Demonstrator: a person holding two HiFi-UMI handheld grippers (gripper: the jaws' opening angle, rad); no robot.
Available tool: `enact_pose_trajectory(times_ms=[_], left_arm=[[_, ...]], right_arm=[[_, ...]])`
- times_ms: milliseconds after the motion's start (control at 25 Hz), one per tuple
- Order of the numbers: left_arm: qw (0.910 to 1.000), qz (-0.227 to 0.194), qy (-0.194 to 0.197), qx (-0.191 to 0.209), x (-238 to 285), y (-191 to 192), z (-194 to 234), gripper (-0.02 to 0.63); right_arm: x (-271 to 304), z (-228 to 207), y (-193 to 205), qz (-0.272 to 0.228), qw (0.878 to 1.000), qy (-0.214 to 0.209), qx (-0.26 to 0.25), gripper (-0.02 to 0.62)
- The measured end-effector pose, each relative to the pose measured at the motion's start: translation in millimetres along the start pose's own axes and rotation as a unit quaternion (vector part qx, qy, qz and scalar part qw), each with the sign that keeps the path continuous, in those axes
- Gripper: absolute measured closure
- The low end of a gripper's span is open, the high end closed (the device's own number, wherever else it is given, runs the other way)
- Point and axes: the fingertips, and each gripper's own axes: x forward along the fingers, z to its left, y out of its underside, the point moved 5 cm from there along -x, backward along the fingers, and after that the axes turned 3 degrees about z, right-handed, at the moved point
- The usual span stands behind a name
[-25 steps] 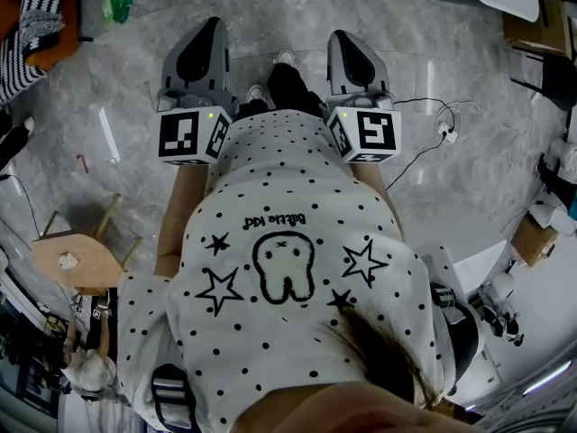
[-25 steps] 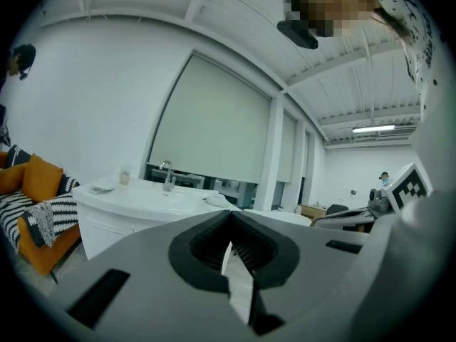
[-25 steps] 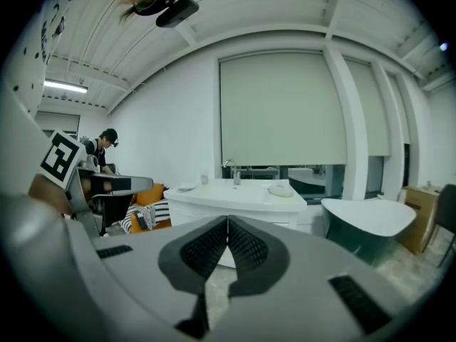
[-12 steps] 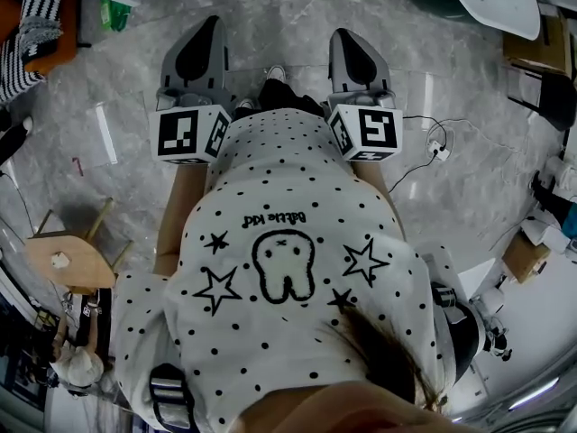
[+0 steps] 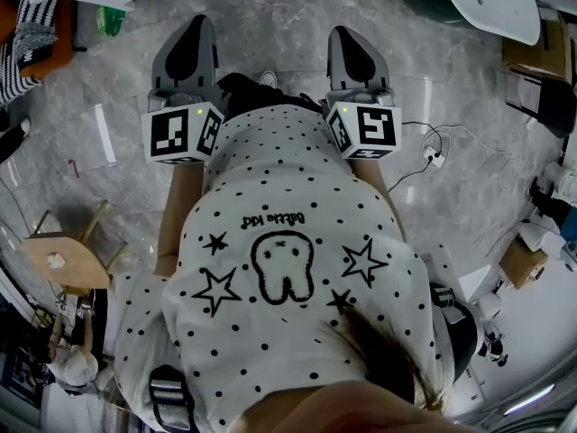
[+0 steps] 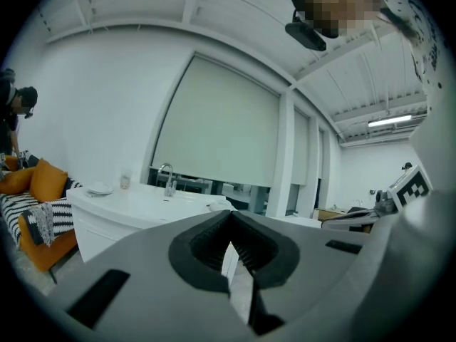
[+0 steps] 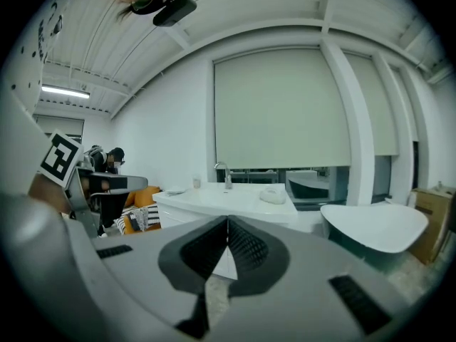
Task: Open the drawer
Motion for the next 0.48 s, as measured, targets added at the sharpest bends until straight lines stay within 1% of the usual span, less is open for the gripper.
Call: enact_pose_trajectory(times_ms=[200, 480], left_arm=[[1.0, 0.008, 0.003, 0.003, 1.4, -1.1, 1.0, 0.601], [0.9997, 0.015, 0.02, 0.001, 6.6, 0.1, -7.5, 0.601]], right_arm=[[0.2, 6.0, 0.0, -0.001, 1.0, -0.003, 0.005, 0.581], [-4.4, 1.3, 5.6, 0.008, 1.0, 0.01, 0.014, 0.581]])
